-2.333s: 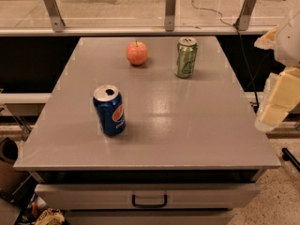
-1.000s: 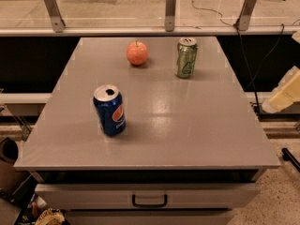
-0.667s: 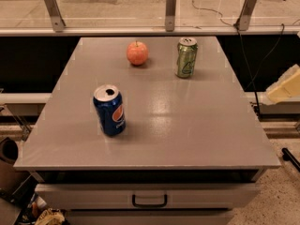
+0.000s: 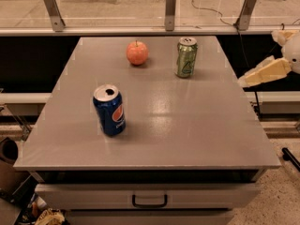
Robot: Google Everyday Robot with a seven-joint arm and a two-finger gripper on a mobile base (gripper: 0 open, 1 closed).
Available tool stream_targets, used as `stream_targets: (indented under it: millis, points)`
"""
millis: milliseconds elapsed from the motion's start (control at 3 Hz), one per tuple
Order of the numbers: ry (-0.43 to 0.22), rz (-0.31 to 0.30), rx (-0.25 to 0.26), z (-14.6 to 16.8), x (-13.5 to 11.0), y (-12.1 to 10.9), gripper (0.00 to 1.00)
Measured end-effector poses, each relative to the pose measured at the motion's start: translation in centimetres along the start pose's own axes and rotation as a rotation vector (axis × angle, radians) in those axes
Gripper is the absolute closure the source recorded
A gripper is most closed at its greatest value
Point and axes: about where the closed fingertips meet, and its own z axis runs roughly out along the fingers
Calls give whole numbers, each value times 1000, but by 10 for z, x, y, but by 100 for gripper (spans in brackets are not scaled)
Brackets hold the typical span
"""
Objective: Pick green can
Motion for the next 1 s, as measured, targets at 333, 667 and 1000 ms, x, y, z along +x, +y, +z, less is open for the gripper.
stream_targets:
  millis: [333,667,1000]
  points:
    - [-108,53,-60,28,-14,-8,0]
    - [-200,86,-80,42,-29,-21,0]
    - [-200,86,-80,42,-29,-21,0]
